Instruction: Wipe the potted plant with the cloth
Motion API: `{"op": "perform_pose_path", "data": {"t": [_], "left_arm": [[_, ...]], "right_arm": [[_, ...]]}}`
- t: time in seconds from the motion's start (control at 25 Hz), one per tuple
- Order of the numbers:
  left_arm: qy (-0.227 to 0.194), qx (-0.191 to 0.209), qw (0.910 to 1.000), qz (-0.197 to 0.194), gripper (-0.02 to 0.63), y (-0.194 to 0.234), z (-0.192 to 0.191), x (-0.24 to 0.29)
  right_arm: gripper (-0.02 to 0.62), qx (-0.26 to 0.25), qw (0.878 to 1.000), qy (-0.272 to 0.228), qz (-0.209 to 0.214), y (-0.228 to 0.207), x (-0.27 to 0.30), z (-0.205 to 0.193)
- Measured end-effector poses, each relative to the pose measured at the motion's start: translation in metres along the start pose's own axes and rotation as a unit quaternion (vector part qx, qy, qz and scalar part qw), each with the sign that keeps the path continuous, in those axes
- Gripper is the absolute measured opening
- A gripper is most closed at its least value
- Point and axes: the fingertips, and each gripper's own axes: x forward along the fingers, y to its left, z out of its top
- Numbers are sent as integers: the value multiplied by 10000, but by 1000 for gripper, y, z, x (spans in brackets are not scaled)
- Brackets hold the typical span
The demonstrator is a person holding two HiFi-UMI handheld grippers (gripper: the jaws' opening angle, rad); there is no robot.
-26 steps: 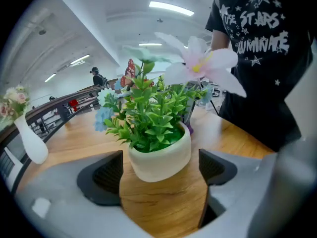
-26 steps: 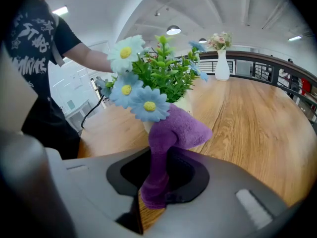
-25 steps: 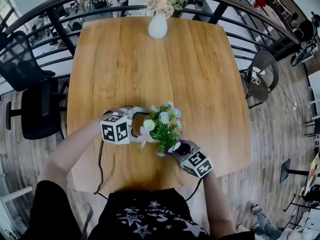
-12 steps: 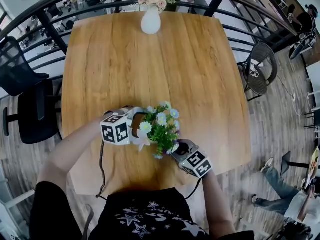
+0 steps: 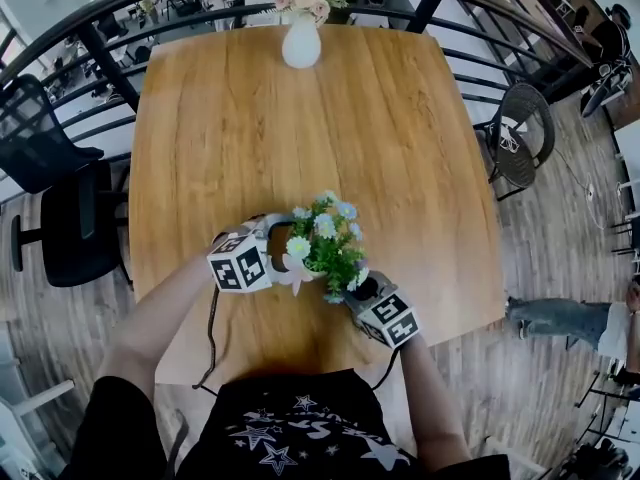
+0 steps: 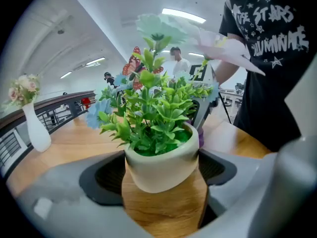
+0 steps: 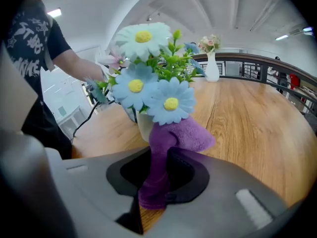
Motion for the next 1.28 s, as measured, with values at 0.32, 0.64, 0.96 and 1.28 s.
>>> {"op": "perform_pose_path", "data": {"t": [0.32, 0.64, 0.96, 1.28], "left_arm": [[19, -642, 9944, 840, 482, -5, 0, 3], [205, -1240, 9800, 1543, 482, -8, 2, 5], [370, -1891, 9542, 2289, 482, -8, 2, 6], [399, -2247, 9355, 2696, 482, -12, 5, 7]], "right_arm": [[84, 234, 9992, -142, -289, 1, -1, 0], [84, 361, 9987, -277, -246, 10, -8, 6], [84, 317, 9988, -340, -121, 23, -9, 9], [84, 92, 9996, -276, 3, 35, -11, 12]]}}
